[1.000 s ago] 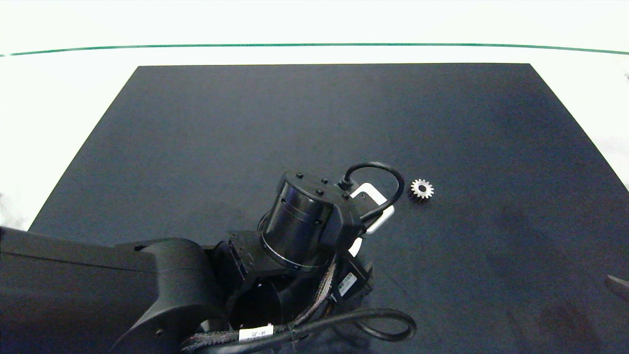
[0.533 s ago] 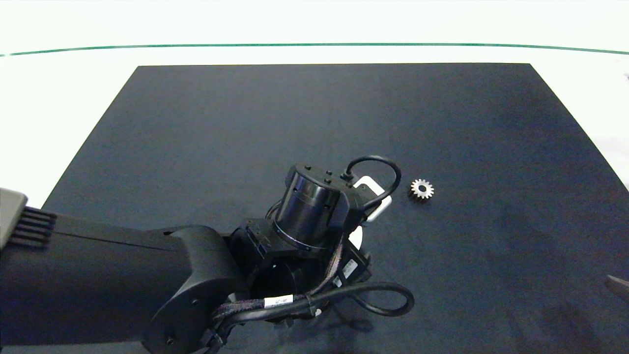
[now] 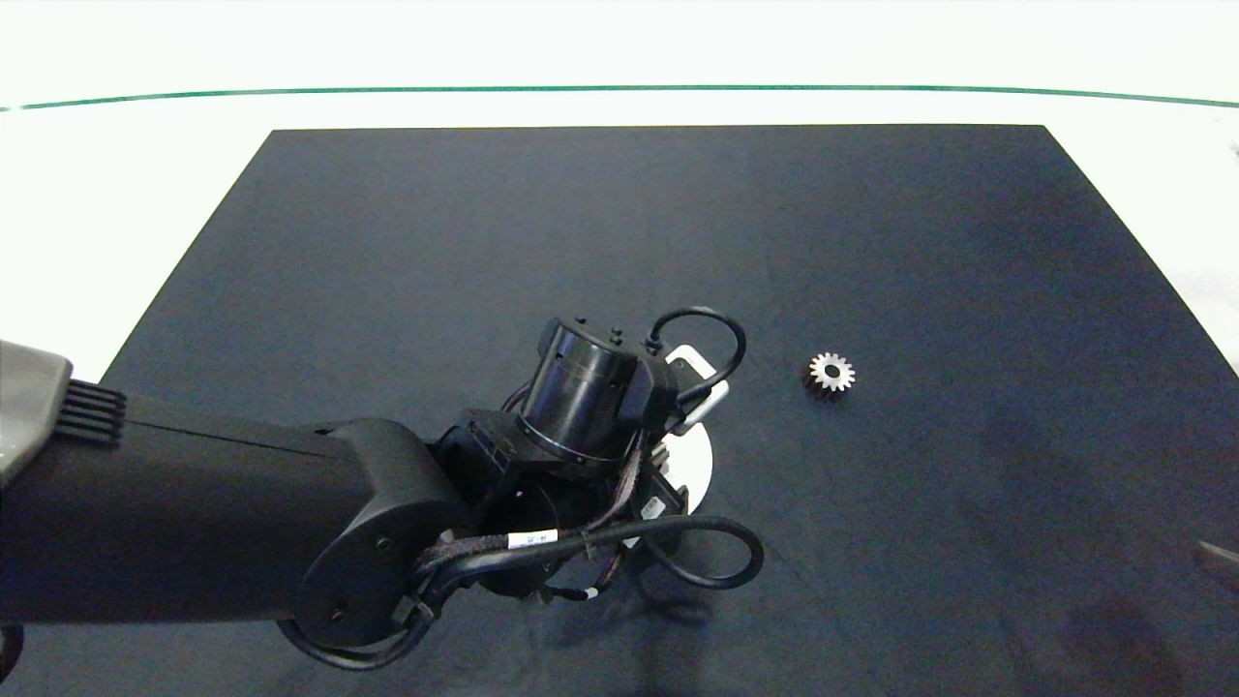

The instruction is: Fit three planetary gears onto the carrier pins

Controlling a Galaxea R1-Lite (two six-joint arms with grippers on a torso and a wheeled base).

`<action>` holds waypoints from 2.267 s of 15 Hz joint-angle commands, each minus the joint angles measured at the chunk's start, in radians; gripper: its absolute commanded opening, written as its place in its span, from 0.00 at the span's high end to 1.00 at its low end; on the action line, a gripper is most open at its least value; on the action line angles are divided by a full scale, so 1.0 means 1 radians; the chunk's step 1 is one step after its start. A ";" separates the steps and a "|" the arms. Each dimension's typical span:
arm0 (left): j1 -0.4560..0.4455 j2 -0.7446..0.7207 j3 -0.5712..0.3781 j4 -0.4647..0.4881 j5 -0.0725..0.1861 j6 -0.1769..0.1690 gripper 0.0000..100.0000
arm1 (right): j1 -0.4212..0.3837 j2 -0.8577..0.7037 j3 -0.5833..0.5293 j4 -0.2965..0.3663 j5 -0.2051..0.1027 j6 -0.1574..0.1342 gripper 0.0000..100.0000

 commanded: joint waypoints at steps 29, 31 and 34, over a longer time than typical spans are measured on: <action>-0.038 0.045 -0.055 0.058 0.004 -0.019 0.70 | 0.000 0.000 -0.002 0.001 0.001 0.003 0.00; -0.038 0.042 -0.058 0.058 0.004 -0.019 0.72 | 0.000 0.002 -0.002 0.001 0.001 0.003 0.00; -0.036 0.031 -0.074 0.064 0.004 -0.018 0.72 | 0.000 0.002 -0.002 0.001 0.001 0.003 0.00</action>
